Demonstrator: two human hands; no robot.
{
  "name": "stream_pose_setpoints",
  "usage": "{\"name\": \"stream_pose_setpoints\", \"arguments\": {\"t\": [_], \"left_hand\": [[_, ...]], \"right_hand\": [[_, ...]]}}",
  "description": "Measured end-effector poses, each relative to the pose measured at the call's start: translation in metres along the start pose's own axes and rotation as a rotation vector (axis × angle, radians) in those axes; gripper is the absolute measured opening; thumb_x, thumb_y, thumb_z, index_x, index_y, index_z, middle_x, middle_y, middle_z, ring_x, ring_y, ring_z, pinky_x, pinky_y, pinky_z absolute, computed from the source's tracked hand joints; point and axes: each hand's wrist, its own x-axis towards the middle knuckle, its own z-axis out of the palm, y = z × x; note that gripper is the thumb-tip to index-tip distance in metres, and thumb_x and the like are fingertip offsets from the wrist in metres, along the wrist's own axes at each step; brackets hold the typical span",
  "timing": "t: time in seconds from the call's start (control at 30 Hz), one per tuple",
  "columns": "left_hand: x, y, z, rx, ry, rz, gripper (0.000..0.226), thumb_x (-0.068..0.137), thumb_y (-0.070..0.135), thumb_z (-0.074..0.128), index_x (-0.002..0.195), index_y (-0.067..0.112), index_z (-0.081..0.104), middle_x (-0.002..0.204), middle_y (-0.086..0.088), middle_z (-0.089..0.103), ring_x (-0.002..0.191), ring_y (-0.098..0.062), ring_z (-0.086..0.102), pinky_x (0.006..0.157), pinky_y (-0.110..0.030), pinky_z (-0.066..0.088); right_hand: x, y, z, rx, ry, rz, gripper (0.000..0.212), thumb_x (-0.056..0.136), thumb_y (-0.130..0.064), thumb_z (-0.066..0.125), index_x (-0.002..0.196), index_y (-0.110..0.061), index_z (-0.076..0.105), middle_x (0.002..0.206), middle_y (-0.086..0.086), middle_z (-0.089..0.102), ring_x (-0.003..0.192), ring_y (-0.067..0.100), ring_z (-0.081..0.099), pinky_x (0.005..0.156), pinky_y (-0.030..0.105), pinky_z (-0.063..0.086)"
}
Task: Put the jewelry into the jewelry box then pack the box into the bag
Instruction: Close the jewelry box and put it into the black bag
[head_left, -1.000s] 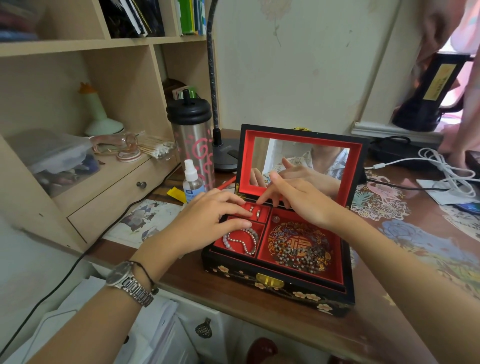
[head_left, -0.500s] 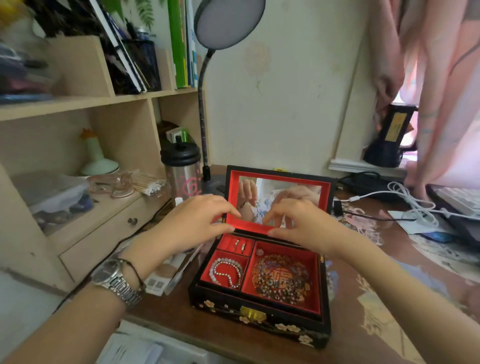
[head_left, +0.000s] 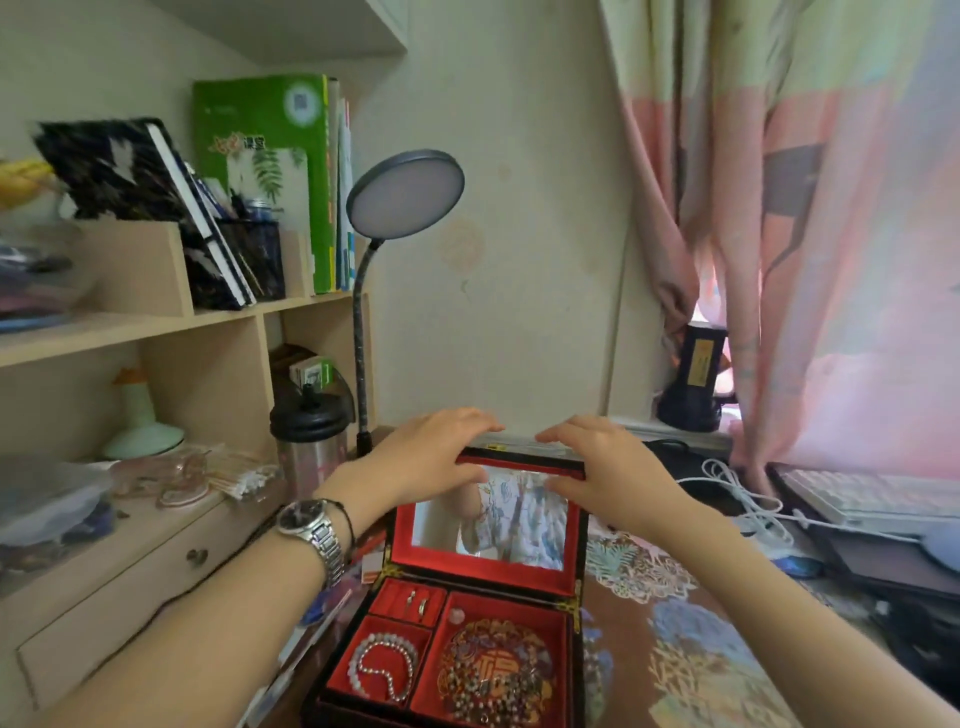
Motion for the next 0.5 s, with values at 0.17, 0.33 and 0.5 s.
{"name": "stream_pose_setpoints", "arguments": {"t": [0.17, 0.33, 0.5], "left_hand": [[0.008, 0.0, 0.007, -0.022, -0.139, -0.045, 0.064, 0.083, 0.048, 0.058, 0.14, 0.035, 0.032, 0.14, 0.006, 0.046, 0.125, -0.014, 0.045, 0.102, -0.042, 0.04], [-0.001, 0.005, 0.0, -0.091, -0.118, -0.035, 0.04, 0.084, 0.054, 0.05, 0.121, 0.039, 0.05, 0.119, 0.008, 0.061, 0.107, -0.012, 0.055, 0.091, -0.042, 0.047], [-0.013, 0.016, -0.015, -0.04, 0.006, -0.044, 0.021, 0.094, 0.042, 0.044, 0.104, 0.034, 0.06, 0.108, 0.008, 0.067, 0.096, -0.012, 0.059, 0.077, -0.034, 0.048]], "right_hand": [[0.002, 0.005, 0.009, -0.015, -0.097, 0.028, 0.053, 0.087, -0.043, 0.059, 0.135, -0.027, 0.047, 0.125, -0.001, 0.06, 0.11, 0.021, 0.055, 0.094, 0.036, 0.045], [-0.003, 0.002, 0.007, 0.013, -0.093, 0.009, 0.039, 0.092, -0.038, 0.053, 0.13, -0.028, 0.053, 0.118, 0.001, 0.062, 0.105, 0.024, 0.055, 0.09, 0.038, 0.046], [-0.013, -0.011, -0.006, 0.158, -0.053, 0.004, 0.026, 0.095, -0.029, 0.051, 0.118, -0.022, 0.063, 0.108, 0.004, 0.061, 0.096, 0.026, 0.06, 0.086, 0.042, 0.048]]}}
